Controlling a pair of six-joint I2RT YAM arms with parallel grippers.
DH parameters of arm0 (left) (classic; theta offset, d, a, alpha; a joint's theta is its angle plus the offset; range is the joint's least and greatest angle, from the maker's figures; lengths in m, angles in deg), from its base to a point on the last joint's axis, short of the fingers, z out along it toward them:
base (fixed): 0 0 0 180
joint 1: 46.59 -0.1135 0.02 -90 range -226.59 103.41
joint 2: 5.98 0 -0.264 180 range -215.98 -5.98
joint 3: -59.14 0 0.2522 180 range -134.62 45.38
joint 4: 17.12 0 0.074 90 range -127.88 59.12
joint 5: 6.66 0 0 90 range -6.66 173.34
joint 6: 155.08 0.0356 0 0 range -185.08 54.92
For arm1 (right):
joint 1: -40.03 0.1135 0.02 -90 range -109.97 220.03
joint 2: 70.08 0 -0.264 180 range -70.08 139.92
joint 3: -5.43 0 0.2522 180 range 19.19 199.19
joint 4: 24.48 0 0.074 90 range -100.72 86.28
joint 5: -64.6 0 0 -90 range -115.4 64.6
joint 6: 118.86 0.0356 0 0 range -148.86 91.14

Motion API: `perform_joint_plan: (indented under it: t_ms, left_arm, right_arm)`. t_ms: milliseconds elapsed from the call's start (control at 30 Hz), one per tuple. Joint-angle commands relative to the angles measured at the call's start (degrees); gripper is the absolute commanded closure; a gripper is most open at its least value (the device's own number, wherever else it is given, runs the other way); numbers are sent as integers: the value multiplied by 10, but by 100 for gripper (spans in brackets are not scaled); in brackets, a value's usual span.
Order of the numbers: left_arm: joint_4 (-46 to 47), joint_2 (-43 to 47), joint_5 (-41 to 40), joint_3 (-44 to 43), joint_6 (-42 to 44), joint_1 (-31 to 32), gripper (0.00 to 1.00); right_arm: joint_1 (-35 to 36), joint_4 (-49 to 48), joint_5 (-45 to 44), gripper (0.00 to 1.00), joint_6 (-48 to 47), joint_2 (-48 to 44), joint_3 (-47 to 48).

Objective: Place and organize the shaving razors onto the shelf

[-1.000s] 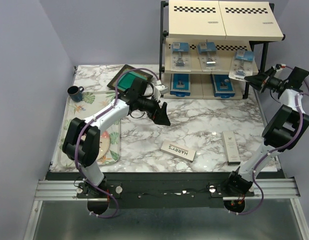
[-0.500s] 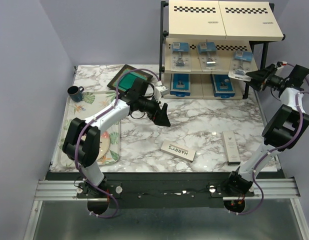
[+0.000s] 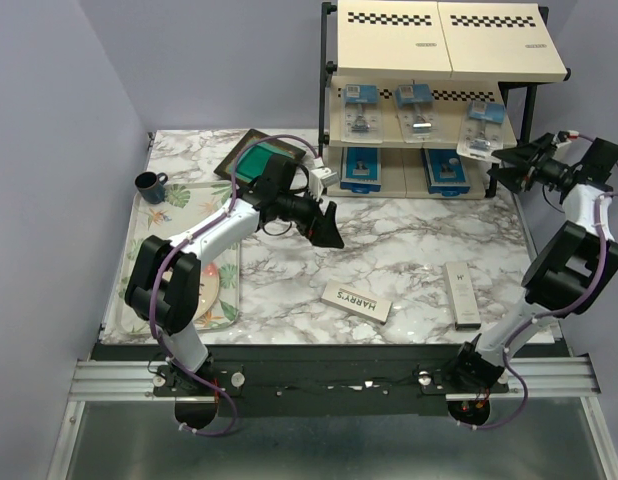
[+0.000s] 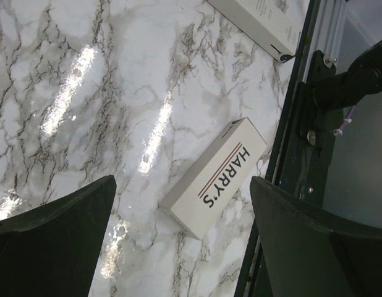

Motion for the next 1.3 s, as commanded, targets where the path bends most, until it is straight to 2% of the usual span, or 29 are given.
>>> perform_joint_plan:
  t_ms: [0,67,167,300,333,367,500,733,1267]
  left_arm:
    - [40,21,-58,11,-16,3,2]
    - [43,29,-99,16,-15,3,2]
    - [61,46,-160,35,-27,3,2]
    - [61,58,-172,43,-20,3,2]
    - [65,61,-175,50,-23,3,2]
    - [67,68,-176,52,-23,3,2]
    - [70,76,-174,62,-24,3,2]
    - [77,84,-171,73,-32,2,2]
    - [79,55,-166,49,-41,2,2]
  right_arm:
    - [-9,59,-39,26,-66,-74,-54]
    - [-9,110,-84,26,-116,-100,-63]
    - [-2,164,-185,37,-210,-160,-87]
    - [66,202,-286,86,-315,-215,-106]
    - [79,198,-318,95,-324,-221,-109]
    - [93,203,-342,100,-338,-223,-106]
    - [141,185,-411,99,-317,-209,-75]
    - [153,196,-510,99,-323,-151,1]
    - [152,192,-575,100,-343,-62,106]
